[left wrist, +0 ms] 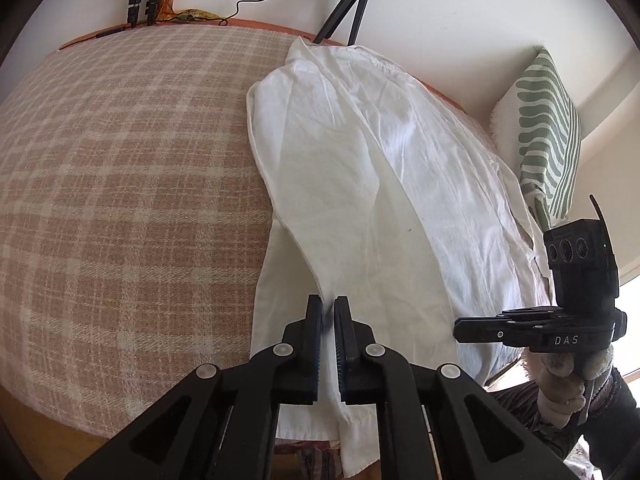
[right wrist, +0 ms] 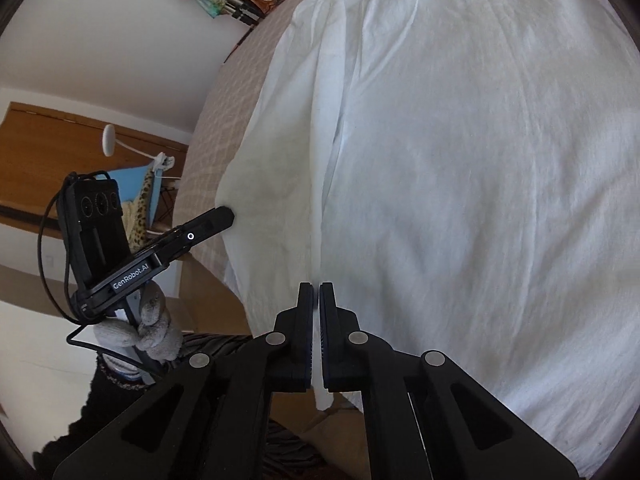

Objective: Fold small clothes

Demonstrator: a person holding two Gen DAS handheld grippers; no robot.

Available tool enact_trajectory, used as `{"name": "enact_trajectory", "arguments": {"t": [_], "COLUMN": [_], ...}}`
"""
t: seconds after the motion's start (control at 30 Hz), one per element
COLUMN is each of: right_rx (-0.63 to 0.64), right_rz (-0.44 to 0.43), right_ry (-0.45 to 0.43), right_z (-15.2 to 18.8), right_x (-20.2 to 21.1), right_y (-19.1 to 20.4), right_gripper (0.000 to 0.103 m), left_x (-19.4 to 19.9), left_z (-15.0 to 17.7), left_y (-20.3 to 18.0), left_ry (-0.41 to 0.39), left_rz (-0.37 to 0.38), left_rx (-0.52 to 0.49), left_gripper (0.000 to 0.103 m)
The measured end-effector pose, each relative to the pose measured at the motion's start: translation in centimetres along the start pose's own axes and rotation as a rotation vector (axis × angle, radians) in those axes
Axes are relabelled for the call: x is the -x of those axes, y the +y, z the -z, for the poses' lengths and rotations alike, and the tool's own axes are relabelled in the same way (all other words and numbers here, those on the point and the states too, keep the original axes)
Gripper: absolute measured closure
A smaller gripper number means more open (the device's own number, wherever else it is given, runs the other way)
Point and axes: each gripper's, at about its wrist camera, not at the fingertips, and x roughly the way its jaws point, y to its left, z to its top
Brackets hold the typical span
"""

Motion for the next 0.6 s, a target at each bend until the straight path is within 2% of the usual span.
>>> {"name": "enact_trajectory", "arguments": {"t": [0.07,0.17,0.2,0.27,0.33,0.43,0.53,0.57,0.6], "right_rx": [0.06,0.154,0.179,0.228,0.285,0.362,0.418,0.425,0.429], "right_rz": [0.102,0.169,0.176,0.19,0.201,0.219,0.226,0.223,0.213], "right_ry": [-0.015,-0.057,-0.077,-0.113,-0.15,-0.202,-0.209,-0.204,-0.195], "right_z": [0.2,0.1,0.1,-0.4,-1.1,-2.5,-4.7,-5.7,-7.0], "right_x": [0.1,1.1,1.5,2.1,2.7,3.5,3.5,3.5,3.4], "right_y": [0.3,1.7,2.3,3.1,4.8,7.5,10.1,10.9,11.7], "right_gripper": [0.098,0.097,0.097,0.093,0.079,0.064,0.064,0.064,0.064], "left_x": [0.9,2.4,2.7,2.8,2.5,1.8,1.9,2.0,1.9], "left_z": [0.7,2.0,2.5,3.4,4.3,5.4,6.1,6.2,6.3], "left_y": [0.3,1.1,1.6,2.3,2.9,3.2,2.6,2.5,2.5], "left_ry": [-0.033,-0.099,-0.114,-0.122,-0.117,-0.115,-0.144,-0.148,-0.147], "left_rz": [-0.034,-0.078,-0.078,-0.062,-0.043,-0.035,-0.057,-0.053,-0.037], "left_rx": [0.007,0.032,0.055,0.098,0.134,0.168,0.148,0.146,0.152], "left_gripper": [0.065,0.057,0.05,0.044,0.044,0.044,0.045,0.047,0.063]}}
